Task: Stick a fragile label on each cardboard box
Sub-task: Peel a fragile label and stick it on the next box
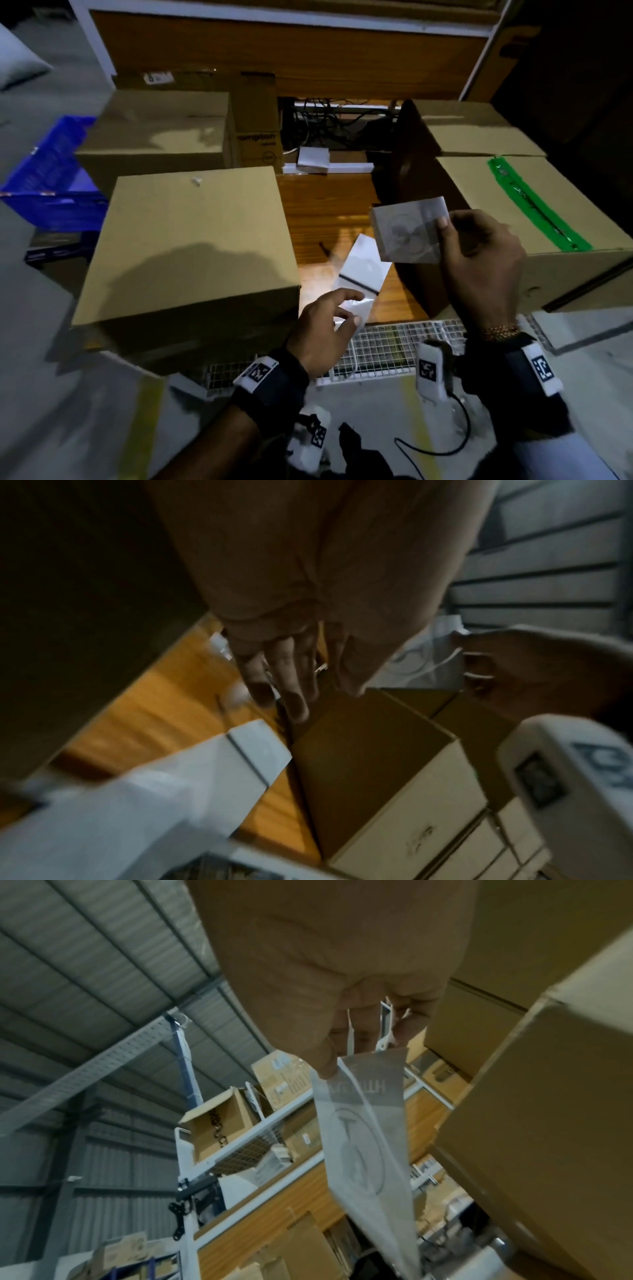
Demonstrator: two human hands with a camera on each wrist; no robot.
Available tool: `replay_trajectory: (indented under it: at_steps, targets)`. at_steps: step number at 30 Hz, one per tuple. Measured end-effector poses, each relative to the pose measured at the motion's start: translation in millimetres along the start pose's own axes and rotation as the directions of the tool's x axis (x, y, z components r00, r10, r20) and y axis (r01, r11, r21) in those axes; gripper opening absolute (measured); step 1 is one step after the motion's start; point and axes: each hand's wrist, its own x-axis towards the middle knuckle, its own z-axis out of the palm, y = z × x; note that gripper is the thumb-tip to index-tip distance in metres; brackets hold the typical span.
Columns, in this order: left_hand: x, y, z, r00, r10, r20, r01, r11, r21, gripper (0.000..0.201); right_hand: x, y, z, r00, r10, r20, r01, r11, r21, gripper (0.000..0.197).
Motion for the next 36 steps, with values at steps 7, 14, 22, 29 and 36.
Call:
replay_trajectory:
  at_steps: [7, 14, 22, 29, 36]
  targets:
    - [-49.9, 67.5, -93.0, 0.971, 0.234, -0.047, -0.235, 0.972, -0.021, 0.025, -17.1, -69.0, -4.3, 0.991, -0.064, -0.114, 0.079, 0.989, 0.127, 0.014]
    - [-96.9, 81.4, -217.1, 0.922, 0.321, -0.217, -0.311, 0.947, 0.082, 0.018, -44.3, -163.3, 20.8, 0.932, -0.248, -0.262, 0.288, 0.949, 0.127, 0.019]
    - [-72.8, -15.2, -342.1, 0.945, 0.119, -0.304, -0.139, 0.989, -0.046, 0.032, -76.8, -219.8, 86.3, 0.879, -0.468, -0.089, 0.474, 0.878, 0.073, 0.019]
    - [-24.9, -65.2, -346.4, 0.953, 0.22, -0.207, -0.181, 0.965, 0.192, 0.036, -110.4, -226.7, 130.5, 0.886, -0.446, 0.124, 0.441, 0.895, 0.067, 0.024]
    - [-22.9, -81.2, -308.9, 0.952, 0.256, -0.168, -0.181, 0.912, 0.368, 0.059, -129.6, -221.5, 145.4, 0.909, -0.387, 0.154, 0.385, 0.922, 0.043, 0.027]
